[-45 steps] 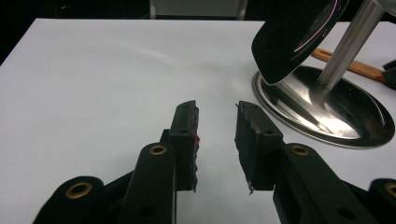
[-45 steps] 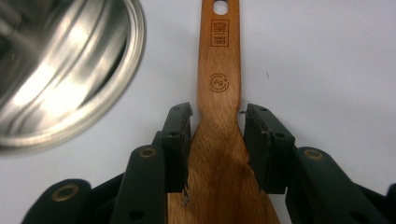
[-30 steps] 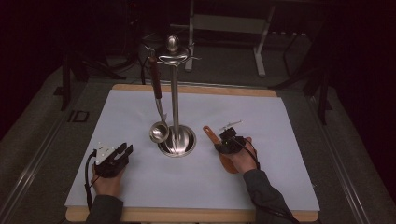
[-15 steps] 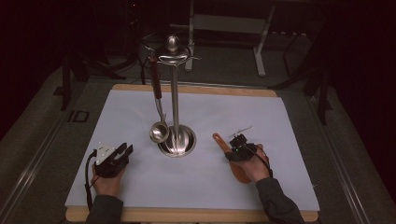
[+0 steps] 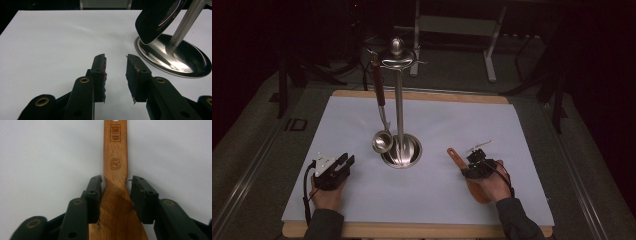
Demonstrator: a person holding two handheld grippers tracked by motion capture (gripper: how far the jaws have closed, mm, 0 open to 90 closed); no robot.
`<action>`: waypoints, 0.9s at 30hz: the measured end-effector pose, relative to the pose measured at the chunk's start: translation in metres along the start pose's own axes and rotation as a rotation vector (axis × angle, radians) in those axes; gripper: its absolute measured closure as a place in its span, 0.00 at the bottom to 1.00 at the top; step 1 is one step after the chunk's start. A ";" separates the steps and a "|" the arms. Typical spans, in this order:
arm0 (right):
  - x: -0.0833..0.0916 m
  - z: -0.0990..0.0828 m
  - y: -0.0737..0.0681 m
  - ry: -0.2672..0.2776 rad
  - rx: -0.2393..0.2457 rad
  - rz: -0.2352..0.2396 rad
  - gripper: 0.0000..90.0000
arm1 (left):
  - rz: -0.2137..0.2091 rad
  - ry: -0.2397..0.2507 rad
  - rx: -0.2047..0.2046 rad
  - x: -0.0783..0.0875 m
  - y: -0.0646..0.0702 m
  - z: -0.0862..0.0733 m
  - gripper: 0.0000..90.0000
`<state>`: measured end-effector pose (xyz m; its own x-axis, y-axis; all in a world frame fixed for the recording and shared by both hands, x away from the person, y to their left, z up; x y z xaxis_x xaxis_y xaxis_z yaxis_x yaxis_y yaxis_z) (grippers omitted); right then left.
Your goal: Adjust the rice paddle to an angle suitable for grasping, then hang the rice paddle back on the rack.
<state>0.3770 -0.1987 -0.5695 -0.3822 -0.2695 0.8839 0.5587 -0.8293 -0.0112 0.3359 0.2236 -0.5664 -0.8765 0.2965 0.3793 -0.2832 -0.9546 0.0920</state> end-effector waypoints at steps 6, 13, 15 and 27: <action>0.007 0.007 -0.001 0.050 -0.001 0.019 0.64 | 0.003 -0.008 -0.007 -0.001 0.000 0.000 0.77; 0.014 0.018 -0.004 0.056 0.038 0.025 0.64 | 0.002 -0.006 -0.007 -0.001 0.000 0.000 0.77; 0.015 0.020 -0.005 0.041 0.056 0.014 0.64 | 0.001 -0.006 -0.006 -0.001 0.000 0.000 0.77; 0.001 0.029 -0.007 -0.102 0.159 0.032 0.66 | 0.003 -0.006 -0.008 -0.001 0.001 0.000 0.76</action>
Point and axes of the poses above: each handheld gripper's, and its own axes: x roughly backward along the jaws, z roughly out of its top, y roughly to its right, the point moved 7 cm from there along -x, roughly forward along the jaws, and after that the axes turned 1 degree about y, right-handed, at the moved point
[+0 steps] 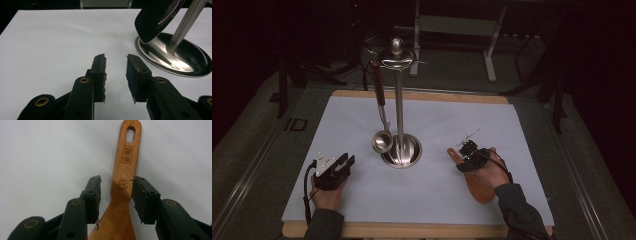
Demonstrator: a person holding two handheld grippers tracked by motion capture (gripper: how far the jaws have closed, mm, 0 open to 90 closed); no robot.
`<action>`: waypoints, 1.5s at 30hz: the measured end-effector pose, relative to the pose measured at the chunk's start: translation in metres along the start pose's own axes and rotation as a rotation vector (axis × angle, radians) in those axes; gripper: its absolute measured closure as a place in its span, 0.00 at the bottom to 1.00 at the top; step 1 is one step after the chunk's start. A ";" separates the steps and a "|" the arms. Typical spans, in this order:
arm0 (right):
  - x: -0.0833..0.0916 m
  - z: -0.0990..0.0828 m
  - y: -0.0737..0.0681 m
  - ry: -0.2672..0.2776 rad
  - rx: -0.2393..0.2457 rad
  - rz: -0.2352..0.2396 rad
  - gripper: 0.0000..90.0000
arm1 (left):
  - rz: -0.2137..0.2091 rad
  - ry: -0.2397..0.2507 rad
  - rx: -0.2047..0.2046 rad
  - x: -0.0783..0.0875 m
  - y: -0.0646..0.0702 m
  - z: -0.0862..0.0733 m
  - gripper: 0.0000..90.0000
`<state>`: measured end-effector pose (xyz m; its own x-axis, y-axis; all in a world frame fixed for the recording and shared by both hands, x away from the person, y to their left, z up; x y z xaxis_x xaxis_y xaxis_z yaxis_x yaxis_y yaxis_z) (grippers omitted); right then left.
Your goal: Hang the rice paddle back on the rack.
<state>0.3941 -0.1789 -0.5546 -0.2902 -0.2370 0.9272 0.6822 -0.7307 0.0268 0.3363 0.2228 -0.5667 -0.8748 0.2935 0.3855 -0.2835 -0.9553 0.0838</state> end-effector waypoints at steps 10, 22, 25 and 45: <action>-0.010 0.003 0.004 -0.064 -0.016 0.009 0.66 | -0.001 -0.001 0.000 0.000 0.000 0.000 0.76; -0.015 0.008 0.006 -0.131 -0.025 -0.011 0.70 | 0.000 -0.002 -0.002 0.000 0.000 0.000 0.76; -0.017 0.010 0.006 -0.153 -0.026 -0.013 0.70 | -0.001 -0.001 -0.001 0.000 0.000 0.000 0.76; -0.017 0.013 0.003 -0.193 -0.021 -0.051 0.74 | -0.002 -0.004 -0.004 -0.001 0.001 0.000 0.76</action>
Point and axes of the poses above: each handheld gripper's, and its own axes: x roughly backward along the jaws, z roughly out of its top, y roughly to its right, the point moved 7 cm from there along -x, roughly forward along the jaws, and after that the axes turned 1 degree about y, right-handed, at the moved point
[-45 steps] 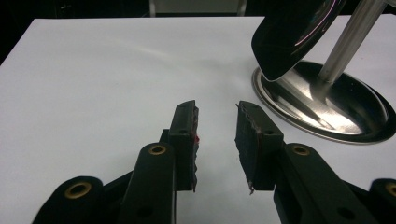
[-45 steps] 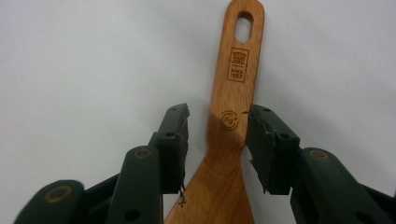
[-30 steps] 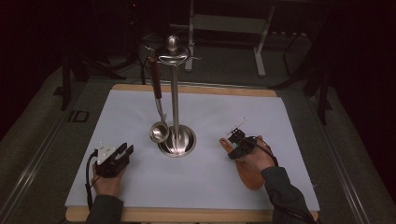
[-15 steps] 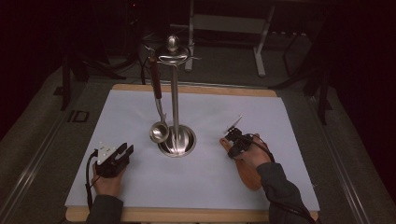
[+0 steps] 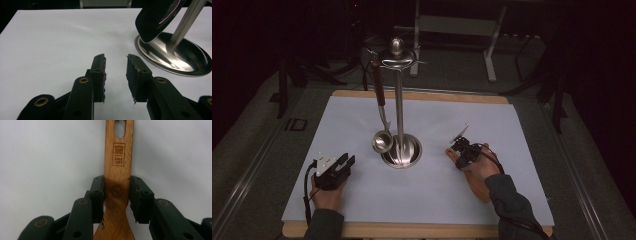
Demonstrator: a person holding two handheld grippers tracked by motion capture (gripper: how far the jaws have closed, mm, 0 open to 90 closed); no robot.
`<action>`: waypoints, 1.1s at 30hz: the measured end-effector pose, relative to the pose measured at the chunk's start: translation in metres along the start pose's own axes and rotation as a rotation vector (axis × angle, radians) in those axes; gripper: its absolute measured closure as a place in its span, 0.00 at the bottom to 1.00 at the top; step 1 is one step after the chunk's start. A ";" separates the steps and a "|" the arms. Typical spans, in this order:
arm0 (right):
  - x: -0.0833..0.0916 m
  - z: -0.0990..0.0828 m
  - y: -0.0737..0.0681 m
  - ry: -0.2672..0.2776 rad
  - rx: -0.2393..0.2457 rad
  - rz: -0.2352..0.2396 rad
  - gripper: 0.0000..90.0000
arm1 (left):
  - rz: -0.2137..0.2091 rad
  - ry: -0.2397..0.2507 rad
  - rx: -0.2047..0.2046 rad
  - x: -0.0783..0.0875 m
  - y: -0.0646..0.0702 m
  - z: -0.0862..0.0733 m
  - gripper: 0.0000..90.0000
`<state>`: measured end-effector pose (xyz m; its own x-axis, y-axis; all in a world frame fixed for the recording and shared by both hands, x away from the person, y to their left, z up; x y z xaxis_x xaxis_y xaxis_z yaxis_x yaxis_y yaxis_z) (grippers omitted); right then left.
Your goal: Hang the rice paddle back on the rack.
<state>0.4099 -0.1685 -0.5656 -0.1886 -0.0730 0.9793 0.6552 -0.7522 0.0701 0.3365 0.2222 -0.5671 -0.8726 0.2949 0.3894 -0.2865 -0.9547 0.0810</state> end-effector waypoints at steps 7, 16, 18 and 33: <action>0.014 0.004 -0.004 0.073 0.000 0.014 0.74 | 0.000 -0.001 -0.004 0.000 0.000 0.000 0.76; 0.031 0.011 -0.010 0.184 0.020 0.067 0.74 | 0.000 -0.001 -0.004 0.000 0.000 0.000 0.76; 0.035 0.013 -0.012 0.210 0.027 0.074 0.74 | 0.001 -0.001 -0.004 0.000 0.000 0.000 0.76; 0.071 0.025 -0.023 0.475 0.060 0.122 0.74 | 0.001 -0.002 -0.006 0.000 0.000 0.000 0.76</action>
Point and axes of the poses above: each handheld gripper's, and its own axes: x roughly backward along the jaws, z roughly out of its top, y roughly to its right, the point moved 7 cm from there along -x, roughly forward along the jaws, and after that the axes turned 1 degree about y, right-handed, at the moved point
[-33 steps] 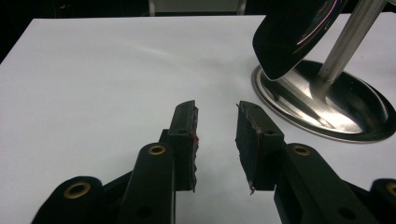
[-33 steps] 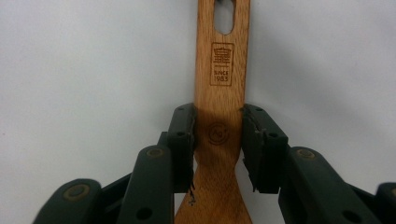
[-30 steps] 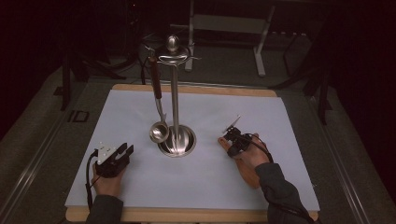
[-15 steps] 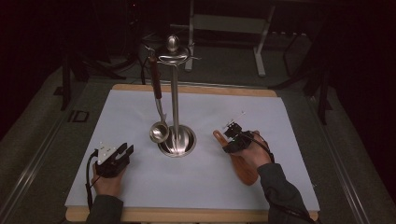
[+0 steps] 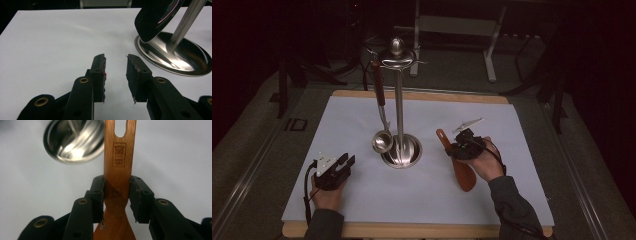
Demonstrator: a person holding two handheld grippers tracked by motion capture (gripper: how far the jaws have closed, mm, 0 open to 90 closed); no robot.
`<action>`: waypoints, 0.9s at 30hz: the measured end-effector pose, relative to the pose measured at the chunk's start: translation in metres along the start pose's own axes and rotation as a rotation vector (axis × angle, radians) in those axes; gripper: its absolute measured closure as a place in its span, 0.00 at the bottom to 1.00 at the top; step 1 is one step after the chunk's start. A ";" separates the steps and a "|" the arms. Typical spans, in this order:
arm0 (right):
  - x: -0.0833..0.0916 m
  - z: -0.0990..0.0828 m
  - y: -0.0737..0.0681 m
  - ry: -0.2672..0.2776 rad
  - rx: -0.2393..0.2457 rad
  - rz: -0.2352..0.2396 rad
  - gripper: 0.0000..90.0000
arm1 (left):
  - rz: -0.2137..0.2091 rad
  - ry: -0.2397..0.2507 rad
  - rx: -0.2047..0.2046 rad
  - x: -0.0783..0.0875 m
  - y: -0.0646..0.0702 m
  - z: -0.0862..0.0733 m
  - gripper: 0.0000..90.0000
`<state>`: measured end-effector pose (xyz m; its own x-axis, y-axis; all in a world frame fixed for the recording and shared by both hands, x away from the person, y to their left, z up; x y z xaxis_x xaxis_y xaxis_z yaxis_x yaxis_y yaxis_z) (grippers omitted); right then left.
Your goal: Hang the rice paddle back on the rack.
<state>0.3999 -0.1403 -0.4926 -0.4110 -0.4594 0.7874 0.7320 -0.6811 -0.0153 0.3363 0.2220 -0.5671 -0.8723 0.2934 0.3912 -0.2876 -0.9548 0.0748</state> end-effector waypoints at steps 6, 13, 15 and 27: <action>0.011 0.012 -0.007 0.098 0.020 -0.009 0.74 | 0.000 0.000 0.000 0.000 0.000 0.000 0.76; 0.020 0.024 -0.015 0.183 0.030 -0.021 0.74 | 0.000 0.003 0.005 0.000 0.000 0.000 0.76; 0.022 0.027 -0.017 0.207 0.032 -0.027 0.74 | 0.000 0.001 0.003 0.000 0.000 0.000 0.76; 0.039 0.044 -0.030 0.318 0.032 -0.038 0.74 | 0.000 0.001 0.001 0.000 0.000 0.000 0.76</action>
<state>0.3861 -0.1132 -0.4343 -0.5839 -0.5927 0.5548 0.7276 -0.6852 0.0338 0.3364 0.2218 -0.5670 -0.8728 0.2933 0.3901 -0.2872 -0.9549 0.0754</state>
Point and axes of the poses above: each handheld gripper's, and its own axes: x roughly backward along the jaws, z roughly out of its top, y roughly to its right, the point moved 7 cm from there along -x, roughly forward along the jaws, and after that the axes turned 1 degree about y, right-handed, at the moved point
